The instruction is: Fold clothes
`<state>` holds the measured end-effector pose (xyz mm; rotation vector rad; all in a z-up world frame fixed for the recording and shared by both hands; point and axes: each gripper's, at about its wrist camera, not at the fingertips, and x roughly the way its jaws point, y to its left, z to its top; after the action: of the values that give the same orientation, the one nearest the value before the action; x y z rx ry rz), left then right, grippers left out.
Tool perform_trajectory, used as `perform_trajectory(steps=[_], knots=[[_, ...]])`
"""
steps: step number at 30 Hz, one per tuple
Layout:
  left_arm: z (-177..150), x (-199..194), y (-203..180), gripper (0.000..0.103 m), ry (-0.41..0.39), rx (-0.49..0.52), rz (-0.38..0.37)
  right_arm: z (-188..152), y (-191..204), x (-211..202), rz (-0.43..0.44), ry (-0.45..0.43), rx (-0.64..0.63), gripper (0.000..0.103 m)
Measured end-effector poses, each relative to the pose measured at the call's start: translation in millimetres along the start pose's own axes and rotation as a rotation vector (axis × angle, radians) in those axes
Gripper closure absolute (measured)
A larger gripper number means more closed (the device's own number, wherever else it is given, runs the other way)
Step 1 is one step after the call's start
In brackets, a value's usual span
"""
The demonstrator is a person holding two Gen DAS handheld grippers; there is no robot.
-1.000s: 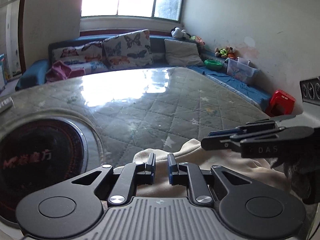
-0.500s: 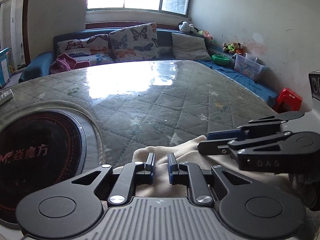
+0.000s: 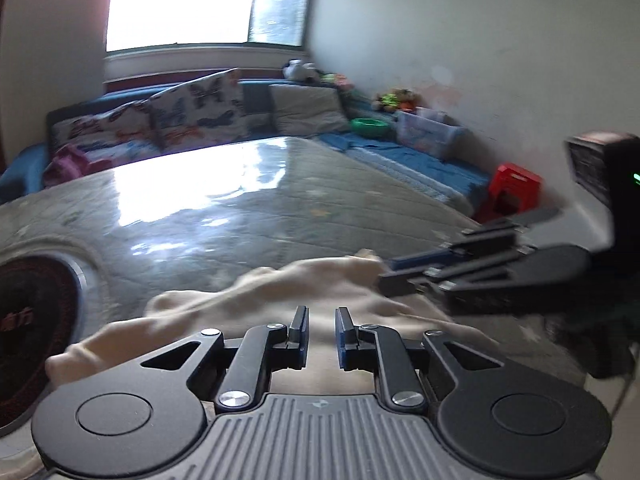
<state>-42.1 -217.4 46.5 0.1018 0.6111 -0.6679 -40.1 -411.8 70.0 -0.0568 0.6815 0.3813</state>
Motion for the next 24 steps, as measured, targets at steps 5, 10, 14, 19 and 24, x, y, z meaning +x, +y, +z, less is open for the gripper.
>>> perform_trajectory(steps=[5,10,14,19,24], knots=[[-7.4,3.6,-23.3,0.087,0.004,0.056,-0.078,-2.6,-16.0,3.0,-0.007,0.007,0.052,0.083],[-15.6,8.1,-34.5,0.087,0.016,0.085,-0.125,-5.4,-23.7,11.6,0.050,0.015,0.098,0.083],[-19.9,13.3,-38.5,0.087,0.030,0.093,-0.150,-3.4,-25.4,17.3,0.054,0.021,0.103,0.095],[-23.1,19.0,-39.0,0.085,0.039,0.104,-0.167,7.1,-25.8,10.5,0.021,-0.017,0.075,0.099],[-23.2,18.1,-39.8,0.080,0.032,0.098,-0.173,-2.6,-22.0,23.2,0.007,0.011,0.038,0.098]])
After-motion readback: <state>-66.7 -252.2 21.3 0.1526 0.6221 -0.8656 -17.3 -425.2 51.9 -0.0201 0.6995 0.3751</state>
